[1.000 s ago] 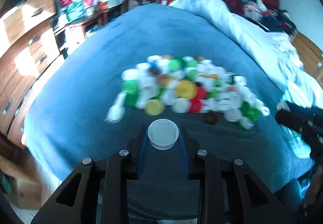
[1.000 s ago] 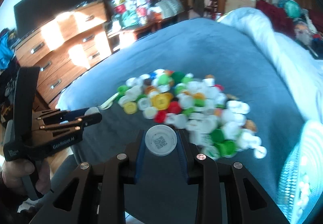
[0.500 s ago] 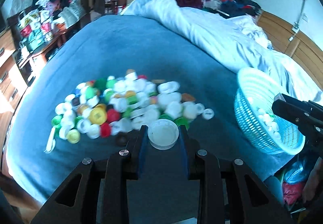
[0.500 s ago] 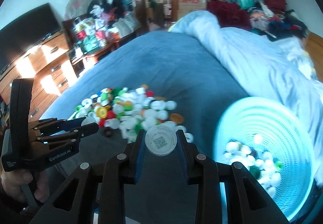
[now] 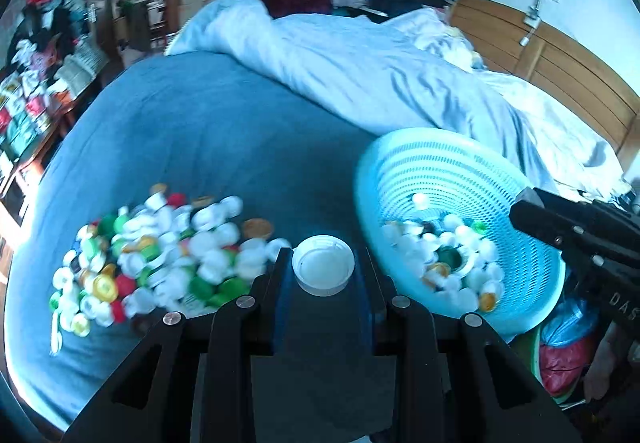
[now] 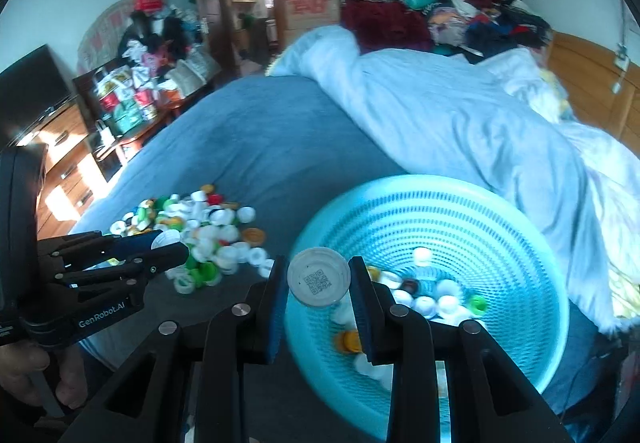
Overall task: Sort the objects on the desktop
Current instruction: 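Carry both white caps over the blue basket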
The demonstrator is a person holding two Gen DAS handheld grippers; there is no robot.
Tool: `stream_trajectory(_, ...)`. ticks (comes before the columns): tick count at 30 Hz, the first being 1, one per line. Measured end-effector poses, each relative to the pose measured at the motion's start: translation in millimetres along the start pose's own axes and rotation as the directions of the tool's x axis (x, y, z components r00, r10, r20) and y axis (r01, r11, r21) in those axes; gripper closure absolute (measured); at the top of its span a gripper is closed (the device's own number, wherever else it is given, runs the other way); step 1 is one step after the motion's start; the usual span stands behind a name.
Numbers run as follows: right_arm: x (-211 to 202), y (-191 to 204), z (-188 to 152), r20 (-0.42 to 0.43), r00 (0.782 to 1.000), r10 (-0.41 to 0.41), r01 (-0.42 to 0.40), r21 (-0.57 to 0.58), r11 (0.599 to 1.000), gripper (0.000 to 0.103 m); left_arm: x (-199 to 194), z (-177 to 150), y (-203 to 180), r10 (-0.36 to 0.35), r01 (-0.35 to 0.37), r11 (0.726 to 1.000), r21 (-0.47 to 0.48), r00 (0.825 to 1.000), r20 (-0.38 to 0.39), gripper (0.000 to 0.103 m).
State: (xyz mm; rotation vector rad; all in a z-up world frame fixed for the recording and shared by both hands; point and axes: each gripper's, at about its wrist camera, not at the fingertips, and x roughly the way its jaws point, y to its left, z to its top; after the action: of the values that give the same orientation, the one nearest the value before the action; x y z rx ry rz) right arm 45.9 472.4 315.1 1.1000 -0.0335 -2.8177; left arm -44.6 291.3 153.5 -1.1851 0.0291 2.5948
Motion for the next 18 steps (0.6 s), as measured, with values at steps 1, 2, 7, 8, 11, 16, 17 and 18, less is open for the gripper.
stream_trajectory(1,-0.9,-5.5,-0.5,-0.002,1.0,-0.005,0.005,0.006,1.0,0.07,3.3,5.3,-8.2,-0.008,0.008,1.0,0.008,1.0,-0.003,0.078)
stream_trajectory(2,-2.0,-12.1,-1.4,-0.003,1.0,-0.013,0.013,0.012,1.0,0.07,5.2,8.5,-12.9,-0.013,0.013,1.0,0.012,1.0,-0.004,0.078)
stream_trajectory(7,-4.4,-40.6,-6.2,-0.012,0.999,-0.037,0.038,0.052,0.998,0.07,14.4,22.3,-37.1,-0.033,0.033,0.999,0.035,0.999,-0.011,0.078)
stream_trajectory(8,-3.7,-42.8,-6.1,-0.014,0.999,-0.039,0.04,0.056,0.998,0.07,16.7,24.8,-41.7,-0.036,0.037,0.999,0.04,0.999,-0.014,0.078)
stream_trajectory(11,-2.3,-58.4,-8.1,-0.026,0.999,-0.046,0.048,0.075,0.996,0.07,24.1,30.1,-54.4,-0.044,0.046,0.997,0.056,0.999,-0.028,0.078)
stream_trajectory(16,5.2,-83.3,-10.2,-0.055,0.997,-0.052,0.058,0.114,0.992,0.07,42.0,40.0,-82.9,-0.071,0.076,0.993,0.086,0.995,-0.067,0.078)
stream_trajectory(17,6.4,-86.6,-10.9,-0.06,0.997,-0.053,0.06,0.121,0.991,0.07,44.2,42.6,-86.9,-0.076,0.083,0.992,0.09,0.994,-0.072,0.078)
stream_trajectory(18,8.1,-92.4,-11.8,-0.066,0.996,-0.055,0.063,0.13,0.989,0.07,47.4,44.7,-91.8,-0.082,0.09,0.991,0.095,0.993,-0.079,0.078)
